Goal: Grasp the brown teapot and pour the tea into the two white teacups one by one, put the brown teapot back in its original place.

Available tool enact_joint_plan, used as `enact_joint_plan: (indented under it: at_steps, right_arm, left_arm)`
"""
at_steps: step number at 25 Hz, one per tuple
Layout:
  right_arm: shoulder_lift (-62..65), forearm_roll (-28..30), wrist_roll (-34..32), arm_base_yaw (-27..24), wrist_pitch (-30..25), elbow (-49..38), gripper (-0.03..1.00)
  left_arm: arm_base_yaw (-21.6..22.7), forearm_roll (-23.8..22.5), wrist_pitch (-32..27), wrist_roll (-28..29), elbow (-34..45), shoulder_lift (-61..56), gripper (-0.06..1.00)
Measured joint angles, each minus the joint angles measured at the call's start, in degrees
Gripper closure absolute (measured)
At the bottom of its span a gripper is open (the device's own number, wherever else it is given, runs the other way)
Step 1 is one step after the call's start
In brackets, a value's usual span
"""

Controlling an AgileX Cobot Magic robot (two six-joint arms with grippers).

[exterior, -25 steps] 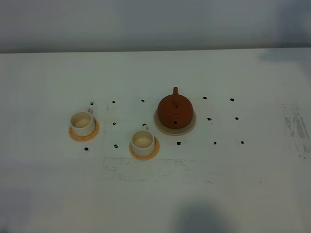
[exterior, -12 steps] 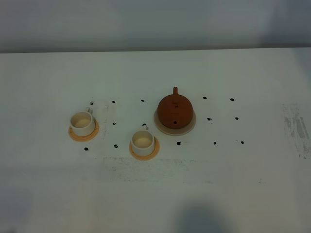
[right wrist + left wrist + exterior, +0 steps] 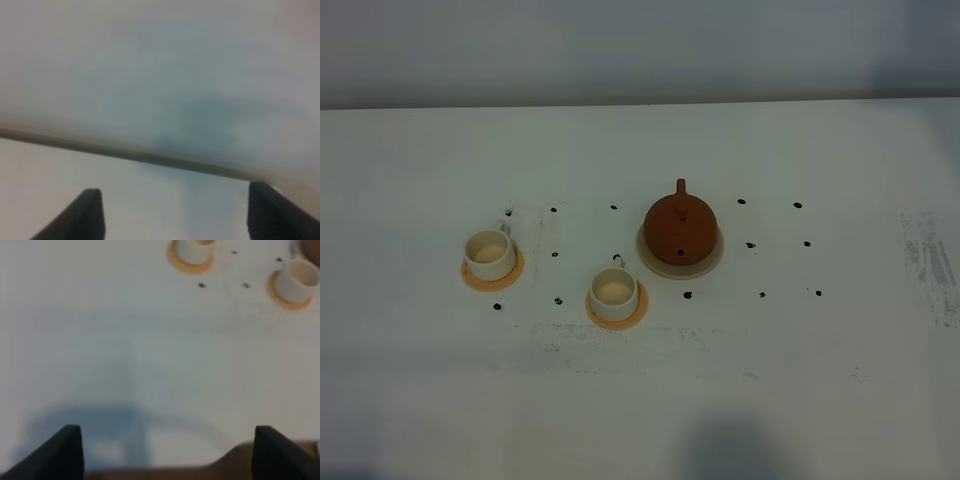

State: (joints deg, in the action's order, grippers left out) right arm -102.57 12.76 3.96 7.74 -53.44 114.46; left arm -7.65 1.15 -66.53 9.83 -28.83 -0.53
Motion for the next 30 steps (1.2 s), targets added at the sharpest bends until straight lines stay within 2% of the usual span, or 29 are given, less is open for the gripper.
enact_joint_plan:
  at_steps: [5, 19, 26, 30]
  right_arm:
    - [2.77, 2.60, -0.12, 0.00, 2.88, -6.75, 0.37]
    - [12.52, 3.89, -4.69, 0.00, 6.05, -22.16, 0.37]
    - [13.29, 2.49, -8.07, 0.00, 0.45, -26.82, 0.37]
    - [13.29, 2.32, -8.39, 0.00, -2.38, -27.49, 0.37]
  left_arm:
    - [0.00, 0.00, 4.68, -1.30, 2.07, 0.00, 0.27]
    - [0.00, 0.00, 5.62, -1.71, 2.77, 0.00, 0.27]
    - [0.08, 0.00, 5.62, -1.71, 2.77, 0.00, 0.27]
    - [2.48, 0.00, 5.62, -1.71, 2.77, 0.00, 0.27]
